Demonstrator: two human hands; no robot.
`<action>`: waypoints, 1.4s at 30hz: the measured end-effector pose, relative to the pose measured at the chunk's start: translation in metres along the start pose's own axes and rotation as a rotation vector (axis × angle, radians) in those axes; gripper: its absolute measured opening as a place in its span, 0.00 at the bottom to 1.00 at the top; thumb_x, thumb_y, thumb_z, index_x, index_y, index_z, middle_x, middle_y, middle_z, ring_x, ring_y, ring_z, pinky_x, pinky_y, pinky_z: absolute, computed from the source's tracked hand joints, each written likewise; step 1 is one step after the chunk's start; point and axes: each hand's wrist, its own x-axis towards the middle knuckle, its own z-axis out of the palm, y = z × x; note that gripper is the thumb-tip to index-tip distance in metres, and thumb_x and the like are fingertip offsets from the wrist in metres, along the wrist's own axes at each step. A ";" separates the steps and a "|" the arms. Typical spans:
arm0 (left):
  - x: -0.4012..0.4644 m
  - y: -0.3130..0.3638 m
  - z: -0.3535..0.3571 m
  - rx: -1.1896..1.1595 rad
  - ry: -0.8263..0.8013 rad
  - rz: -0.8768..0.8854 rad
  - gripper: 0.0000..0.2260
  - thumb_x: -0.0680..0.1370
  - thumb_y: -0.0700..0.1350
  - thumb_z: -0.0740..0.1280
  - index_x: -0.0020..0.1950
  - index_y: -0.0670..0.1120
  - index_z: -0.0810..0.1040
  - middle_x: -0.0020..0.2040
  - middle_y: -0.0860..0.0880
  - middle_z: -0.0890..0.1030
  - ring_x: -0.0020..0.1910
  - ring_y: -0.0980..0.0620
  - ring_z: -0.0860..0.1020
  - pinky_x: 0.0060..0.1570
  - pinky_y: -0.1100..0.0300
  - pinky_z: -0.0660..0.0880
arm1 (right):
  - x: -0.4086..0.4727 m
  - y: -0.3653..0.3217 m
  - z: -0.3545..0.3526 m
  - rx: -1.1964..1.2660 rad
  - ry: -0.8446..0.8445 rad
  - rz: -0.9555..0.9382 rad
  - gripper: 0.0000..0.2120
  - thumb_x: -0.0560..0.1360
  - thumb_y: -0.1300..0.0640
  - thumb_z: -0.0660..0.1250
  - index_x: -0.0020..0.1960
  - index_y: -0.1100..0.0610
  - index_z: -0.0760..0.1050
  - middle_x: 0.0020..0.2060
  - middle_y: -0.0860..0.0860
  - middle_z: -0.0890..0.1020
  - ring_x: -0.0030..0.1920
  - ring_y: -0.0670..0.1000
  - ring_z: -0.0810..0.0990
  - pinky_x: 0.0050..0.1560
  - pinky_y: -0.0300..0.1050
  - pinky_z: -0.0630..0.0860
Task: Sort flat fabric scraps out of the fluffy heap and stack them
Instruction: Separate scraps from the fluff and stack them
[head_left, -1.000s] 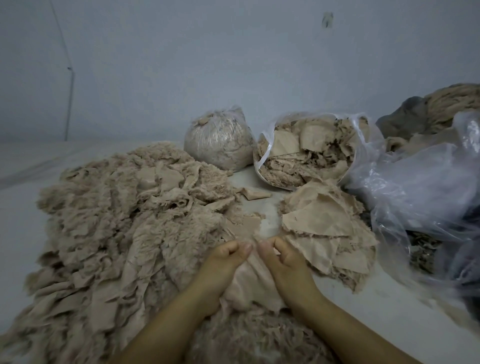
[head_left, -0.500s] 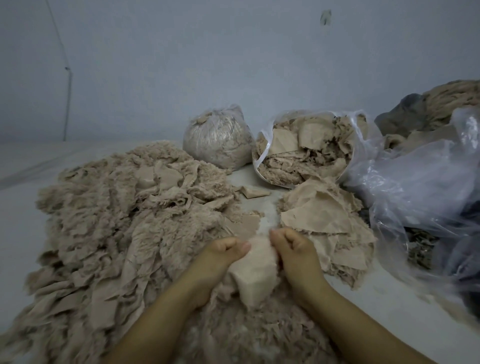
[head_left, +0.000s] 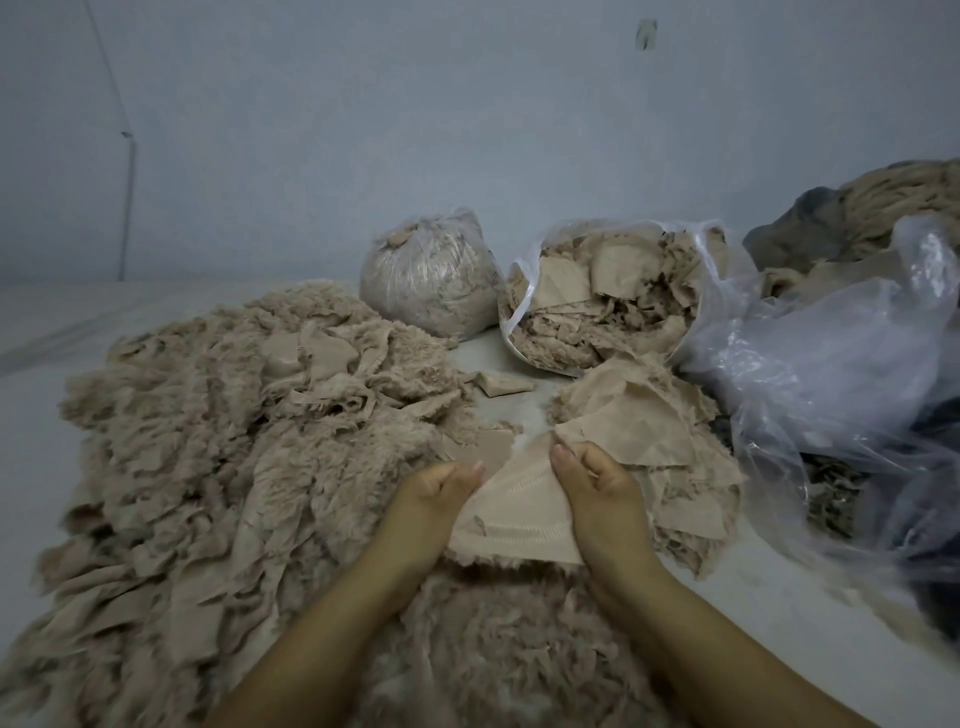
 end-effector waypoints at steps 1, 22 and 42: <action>0.000 0.000 0.000 -0.018 0.005 -0.004 0.16 0.77 0.52 0.63 0.32 0.46 0.78 0.29 0.49 0.78 0.26 0.56 0.73 0.26 0.67 0.68 | 0.000 0.000 0.000 -0.003 0.008 -0.014 0.19 0.78 0.55 0.64 0.40 0.71 0.68 0.31 0.56 0.69 0.32 0.51 0.66 0.28 0.39 0.64; -0.005 -0.007 0.003 -0.232 -0.348 -0.184 0.19 0.71 0.42 0.72 0.60 0.42 0.73 0.33 0.49 0.80 0.20 0.59 0.69 0.18 0.69 0.66 | 0.000 -0.006 0.011 0.092 0.045 -0.001 0.14 0.81 0.56 0.59 0.36 0.55 0.66 0.23 0.41 0.73 0.25 0.39 0.71 0.26 0.33 0.69; 0.004 0.007 -0.023 0.260 -0.309 -0.056 0.11 0.73 0.43 0.72 0.54 0.51 0.79 0.38 0.50 0.83 0.35 0.53 0.79 0.40 0.58 0.75 | 0.075 -0.037 -0.065 -1.099 0.221 -0.395 0.11 0.76 0.55 0.65 0.58 0.57 0.74 0.55 0.57 0.78 0.58 0.59 0.73 0.60 0.53 0.66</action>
